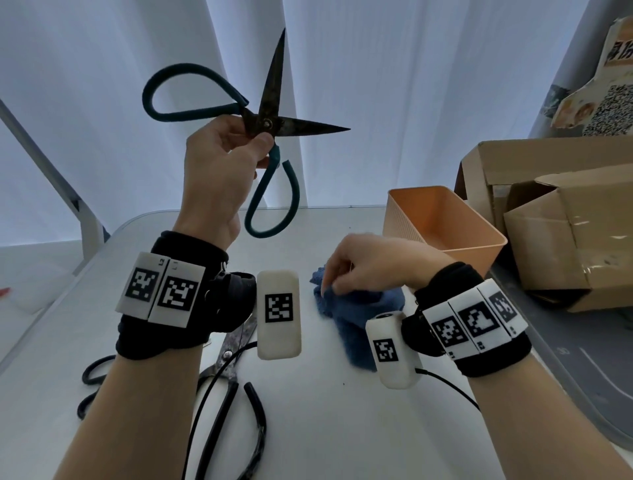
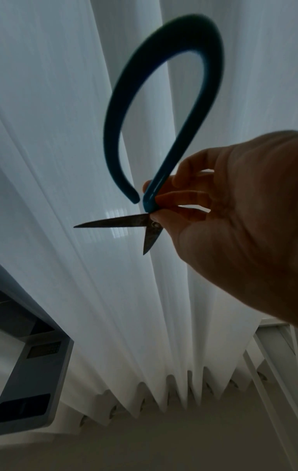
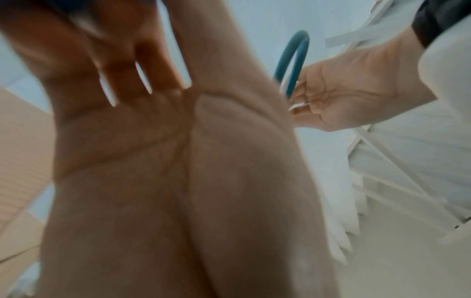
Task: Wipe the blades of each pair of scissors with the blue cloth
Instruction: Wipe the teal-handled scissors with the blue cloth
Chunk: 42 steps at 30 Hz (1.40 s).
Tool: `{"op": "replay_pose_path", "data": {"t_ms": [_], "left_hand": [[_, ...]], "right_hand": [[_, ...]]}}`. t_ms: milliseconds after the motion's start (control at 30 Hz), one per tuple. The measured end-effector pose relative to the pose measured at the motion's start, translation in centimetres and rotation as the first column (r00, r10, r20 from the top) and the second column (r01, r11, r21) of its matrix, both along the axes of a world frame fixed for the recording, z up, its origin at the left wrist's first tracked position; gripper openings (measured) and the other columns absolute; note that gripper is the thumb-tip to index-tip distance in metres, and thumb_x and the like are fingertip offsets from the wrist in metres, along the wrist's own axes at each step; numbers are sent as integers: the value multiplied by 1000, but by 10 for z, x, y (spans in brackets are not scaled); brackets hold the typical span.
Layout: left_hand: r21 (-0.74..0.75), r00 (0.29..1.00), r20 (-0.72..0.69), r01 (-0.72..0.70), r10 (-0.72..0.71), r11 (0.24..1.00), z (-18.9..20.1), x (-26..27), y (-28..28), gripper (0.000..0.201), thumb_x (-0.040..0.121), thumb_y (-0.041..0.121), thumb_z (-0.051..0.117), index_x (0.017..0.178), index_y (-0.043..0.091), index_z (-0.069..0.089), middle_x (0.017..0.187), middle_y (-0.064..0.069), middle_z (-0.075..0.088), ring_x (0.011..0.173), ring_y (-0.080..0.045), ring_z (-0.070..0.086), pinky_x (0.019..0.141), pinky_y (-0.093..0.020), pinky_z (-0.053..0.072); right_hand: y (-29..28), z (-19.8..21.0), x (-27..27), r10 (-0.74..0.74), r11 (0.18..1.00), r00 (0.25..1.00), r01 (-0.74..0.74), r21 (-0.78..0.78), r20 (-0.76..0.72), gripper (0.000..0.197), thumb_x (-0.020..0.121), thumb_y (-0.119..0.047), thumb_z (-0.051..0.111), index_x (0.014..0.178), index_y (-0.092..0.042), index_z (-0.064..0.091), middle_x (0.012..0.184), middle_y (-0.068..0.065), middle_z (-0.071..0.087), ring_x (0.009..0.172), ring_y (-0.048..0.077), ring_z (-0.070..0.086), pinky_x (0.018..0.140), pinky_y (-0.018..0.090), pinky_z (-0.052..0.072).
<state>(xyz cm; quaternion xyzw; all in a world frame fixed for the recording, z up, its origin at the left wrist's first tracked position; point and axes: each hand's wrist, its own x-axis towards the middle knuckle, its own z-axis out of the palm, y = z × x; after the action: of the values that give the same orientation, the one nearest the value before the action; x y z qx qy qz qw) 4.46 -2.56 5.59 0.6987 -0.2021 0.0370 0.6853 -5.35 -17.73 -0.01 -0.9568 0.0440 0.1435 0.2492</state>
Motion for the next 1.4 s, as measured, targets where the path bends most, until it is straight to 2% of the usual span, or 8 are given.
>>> {"op": "replay_pose_path", "data": {"t_ms": [200,333,600,800,1000,1133,1267,1400], "left_hand": [[60,996,-27,82,-81,995,5,-7,2,5,99,20,57,102,24,59,86,5,78,83,-1,70,85,-24,44],[126,982,-67,185,-178,975,9,-8,5,5,100,20,57,104,22,60,84,3,77,87,-9,71,95,-35,46],[236,961,-92,276,-261,932,10,-11,4,6,99,15,58,103,15,62,81,-2,75,78,-11,67,78,-28,51],[243,962,-86,274,-261,931,11,-11,6,5,98,14,57,99,16,62,80,-2,75,77,-11,66,83,-30,52],[243,967,-89,254,-239,936,11,-9,8,5,98,14,58,98,17,62,80,0,75,78,-10,67,94,-37,51],[245,968,-92,249,-234,937,10,-8,8,5,98,15,57,101,16,62,80,0,75,80,-10,69,97,-39,49],[244,969,-84,246,-233,938,10,-5,9,7,99,13,57,102,14,63,79,0,75,77,-8,69,87,-31,52],[227,970,-91,242,-227,943,11,-4,10,8,99,13,56,105,14,62,78,1,75,76,-7,69,84,-29,51]], "right_hand": [[-25,1,9,-536,841,698,392,374,474,20,100,-15,45,106,-15,64,100,5,69,90,20,64,75,29,51],[-36,9,7,-795,543,475,276,793,379,14,102,-11,40,102,-15,54,94,16,73,83,26,73,74,41,62],[-28,31,-9,-812,250,517,-113,962,272,21,101,-4,41,91,-14,57,90,9,60,87,25,65,90,45,57],[-25,33,-9,-787,267,535,-154,951,308,13,107,-18,41,100,-23,50,85,4,55,75,17,58,69,33,51],[-27,33,-7,-762,262,594,-82,962,258,17,105,-13,36,97,-18,50,113,21,65,83,28,63,81,40,55],[-26,28,-6,-707,422,647,61,905,286,18,98,-6,38,104,-14,52,106,21,71,97,28,72,88,39,59],[-30,16,-10,-494,824,742,234,517,452,39,81,-18,68,118,-32,62,112,5,63,106,16,62,91,28,51],[-31,8,-5,-438,873,787,256,415,435,37,89,-14,62,123,-26,64,114,-1,63,106,10,59,88,21,46]]}}
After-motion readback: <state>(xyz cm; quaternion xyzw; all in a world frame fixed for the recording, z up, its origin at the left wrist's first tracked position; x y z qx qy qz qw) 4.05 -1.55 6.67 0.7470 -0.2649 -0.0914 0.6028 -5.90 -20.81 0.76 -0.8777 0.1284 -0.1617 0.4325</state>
